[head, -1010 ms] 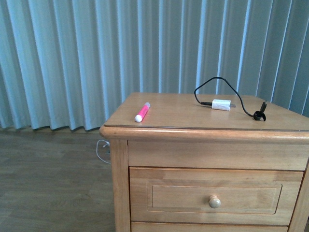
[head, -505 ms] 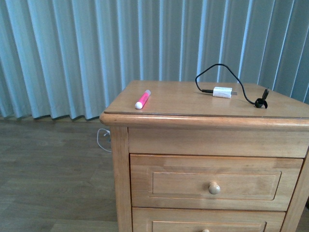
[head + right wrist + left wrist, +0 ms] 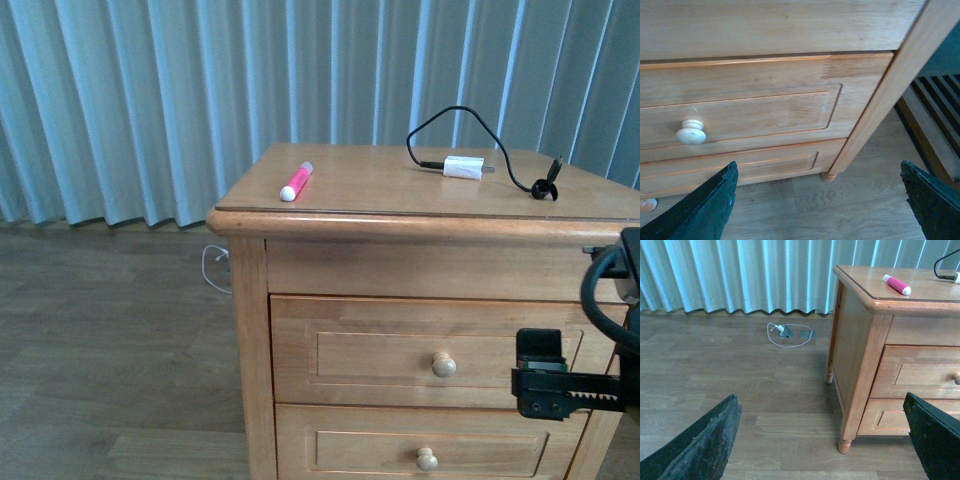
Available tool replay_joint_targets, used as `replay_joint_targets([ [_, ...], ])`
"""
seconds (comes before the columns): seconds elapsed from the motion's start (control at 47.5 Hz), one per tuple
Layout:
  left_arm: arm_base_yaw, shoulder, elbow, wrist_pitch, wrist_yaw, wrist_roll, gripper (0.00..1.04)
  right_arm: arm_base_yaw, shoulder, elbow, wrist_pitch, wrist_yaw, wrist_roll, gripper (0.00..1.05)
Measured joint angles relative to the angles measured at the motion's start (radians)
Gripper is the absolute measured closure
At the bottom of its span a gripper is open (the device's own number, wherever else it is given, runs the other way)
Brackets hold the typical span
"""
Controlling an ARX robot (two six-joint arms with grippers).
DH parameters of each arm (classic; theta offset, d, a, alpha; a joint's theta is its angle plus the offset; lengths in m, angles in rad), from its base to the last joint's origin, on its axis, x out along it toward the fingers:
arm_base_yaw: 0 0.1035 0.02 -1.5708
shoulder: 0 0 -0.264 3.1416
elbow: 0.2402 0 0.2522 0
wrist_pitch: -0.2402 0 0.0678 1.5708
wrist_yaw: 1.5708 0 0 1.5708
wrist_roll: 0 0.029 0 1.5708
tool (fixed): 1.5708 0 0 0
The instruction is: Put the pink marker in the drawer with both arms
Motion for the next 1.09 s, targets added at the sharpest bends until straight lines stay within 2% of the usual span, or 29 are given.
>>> replay_joint_targets([
  [0.21, 0.000, 0.000, 0.000, 0.000, 0.000, 0.000, 0.06, -0.010, 0.112, 0.074, 0.052, -0.079, -0.036, 0.08],
  [0.589, 0.000, 0.000, 0.000, 0.000, 0.000, 0.000, 0.06, 0.092, 0.292, 0.248, 0.026, -0.268, -0.051, 0.08],
  [1.094, 0.000, 0.000, 0.000, 0.000, 0.000, 0.000, 0.06, 0.071, 0.399, 0.360, -0.003, -0.239, -0.042, 0.08],
])
